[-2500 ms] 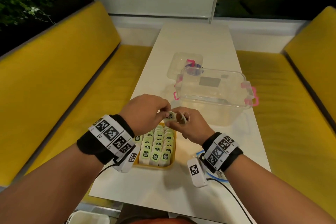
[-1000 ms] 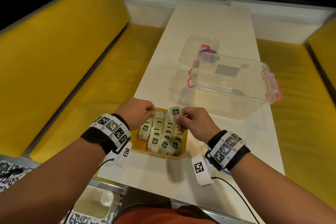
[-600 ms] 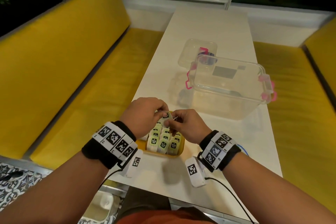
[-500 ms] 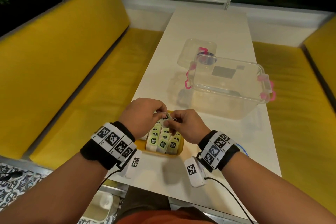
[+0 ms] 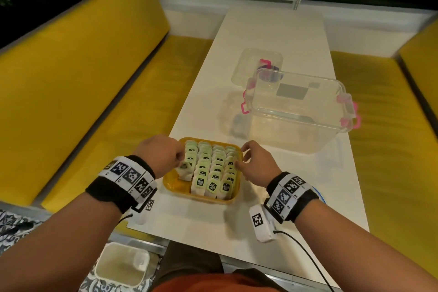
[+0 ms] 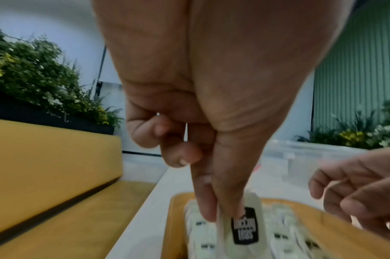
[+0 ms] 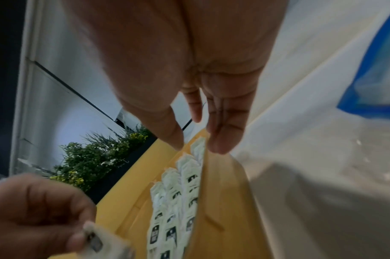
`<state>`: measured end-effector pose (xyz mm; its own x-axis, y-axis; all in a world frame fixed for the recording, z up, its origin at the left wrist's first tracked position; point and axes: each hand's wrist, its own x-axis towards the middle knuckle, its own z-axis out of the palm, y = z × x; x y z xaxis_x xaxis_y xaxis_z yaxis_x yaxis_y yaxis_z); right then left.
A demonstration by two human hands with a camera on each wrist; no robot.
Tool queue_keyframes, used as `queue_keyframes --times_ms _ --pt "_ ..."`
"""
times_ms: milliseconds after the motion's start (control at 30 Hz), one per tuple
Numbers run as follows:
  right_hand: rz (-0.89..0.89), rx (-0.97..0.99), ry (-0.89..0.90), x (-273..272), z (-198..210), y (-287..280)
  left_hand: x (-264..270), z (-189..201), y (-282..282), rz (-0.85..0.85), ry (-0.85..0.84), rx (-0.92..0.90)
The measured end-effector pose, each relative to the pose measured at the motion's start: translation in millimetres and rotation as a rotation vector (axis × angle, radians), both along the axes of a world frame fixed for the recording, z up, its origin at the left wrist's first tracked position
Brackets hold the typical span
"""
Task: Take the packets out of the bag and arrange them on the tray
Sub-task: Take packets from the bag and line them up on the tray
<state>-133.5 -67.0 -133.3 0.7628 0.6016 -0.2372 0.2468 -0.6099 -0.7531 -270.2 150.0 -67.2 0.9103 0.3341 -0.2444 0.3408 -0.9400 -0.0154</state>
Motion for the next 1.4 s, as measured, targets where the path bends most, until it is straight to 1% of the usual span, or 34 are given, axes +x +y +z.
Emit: queue_keyframes --times_ms 100,200,267,467,600,633,700,767,833,900,967,1067,1133,1233,1300,1333,1400 --pt "0.041 -0.116 0.092 1 -3 -2 7 -17 -1 -0.022 0.159 0.031" --pt "0.033 -0.090 0.209 0 -4 -1 19 -32 -2 -0.040 0.292 0.082" --pt "0.019 -0.063 0.248 -1 -3 -1 28 -38 -4 -0.038 0.319 0.111" --pt "0.011 -0.048 0.263 -2 0 -2 43 -52 -6 0.039 0.282 0.118" --pt "-0.009 -0.034 0.234 1 2 -10 44 -49 -6 0.035 0.254 0.083" --pt "-0.026 -0.012 0.232 3 3 -14 45 -46 -7 0.026 0.229 0.078" --pt "-0.061 0.036 0.234 9 6 -25 48 -35 -14 0.026 0.117 0.045" --pt "-0.082 0.068 0.214 16 9 -40 56 -19 -31 0.024 -0.033 -0.028" --pt "-0.100 0.105 0.175 22 14 -57 67 -4 -56 -0.020 -0.166 -0.142" --pt "-0.130 0.126 0.120 27 18 -76 78 5 -87 -0.099 -0.225 -0.276" --pt "-0.163 0.108 0.035 30 20 -98 89 5 -121 -0.194 -0.237 -0.333" --pt "-0.182 0.040 -0.088 31 18 -131 103 -11 -168 -0.306 -0.205 -0.372" --pt "-0.149 -0.054 -0.134 28 11 -151 110 -30 -194 -0.356 -0.106 -0.381" --pt "-0.133 -0.180 -0.169 20 -8 -174 114 -59 -220 -0.403 0.046 -0.313" --pt "-0.112 -0.298 -0.130 11 -20 -184 115 -72 -229 -0.366 0.077 -0.314" --pt "-0.096 -0.330 -0.091 7 -25 -187 115 -75 -231 -0.324 0.075 -0.349" --pt "-0.076 -0.318 -0.013 3 -30 -192 114 -79 -235 -0.225 0.068 -0.465"
